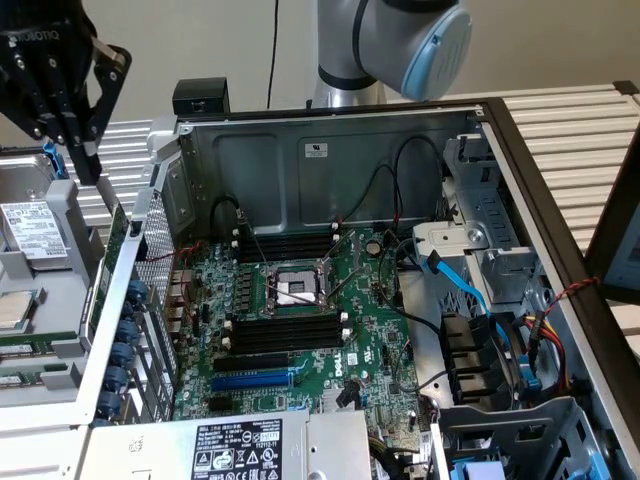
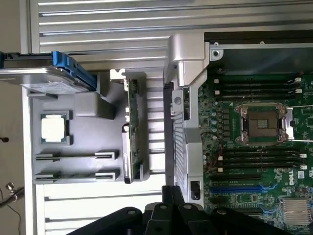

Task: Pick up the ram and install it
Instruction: 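Reach for the ram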

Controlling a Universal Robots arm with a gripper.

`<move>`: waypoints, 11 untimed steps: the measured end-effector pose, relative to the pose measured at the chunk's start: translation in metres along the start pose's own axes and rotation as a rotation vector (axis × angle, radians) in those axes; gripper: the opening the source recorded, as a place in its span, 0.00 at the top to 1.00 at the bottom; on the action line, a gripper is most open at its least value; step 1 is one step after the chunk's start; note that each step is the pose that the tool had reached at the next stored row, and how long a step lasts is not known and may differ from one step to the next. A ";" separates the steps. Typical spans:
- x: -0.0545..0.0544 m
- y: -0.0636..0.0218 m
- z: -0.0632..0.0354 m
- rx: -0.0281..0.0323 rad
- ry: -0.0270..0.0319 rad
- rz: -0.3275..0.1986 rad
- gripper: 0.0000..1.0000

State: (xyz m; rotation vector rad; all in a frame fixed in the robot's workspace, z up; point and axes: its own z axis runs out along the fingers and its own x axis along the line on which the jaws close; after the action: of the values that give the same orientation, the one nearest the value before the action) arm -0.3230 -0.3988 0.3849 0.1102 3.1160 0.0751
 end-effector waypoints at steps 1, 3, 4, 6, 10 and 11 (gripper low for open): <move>0.004 -0.0003 0.0004 0.0000 -0.0001 0.000 0.89; 0.014 -0.0010 0.0013 0.0000 -0.0004 0.000 0.89; 0.018 -0.0014 0.0017 -0.0001 -0.0006 0.000 0.89; 0.027 -0.0020 0.0025 0.0000 -0.0008 0.000 0.89; 0.045 -0.0034 0.0038 0.0000 -0.0013 0.000 0.89; 0.050 -0.0037 0.0041 -0.0001 -0.0014 0.000 0.89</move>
State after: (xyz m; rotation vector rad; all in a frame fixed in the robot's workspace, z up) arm -0.3730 -0.3988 0.3796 0.1102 3.1146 0.0751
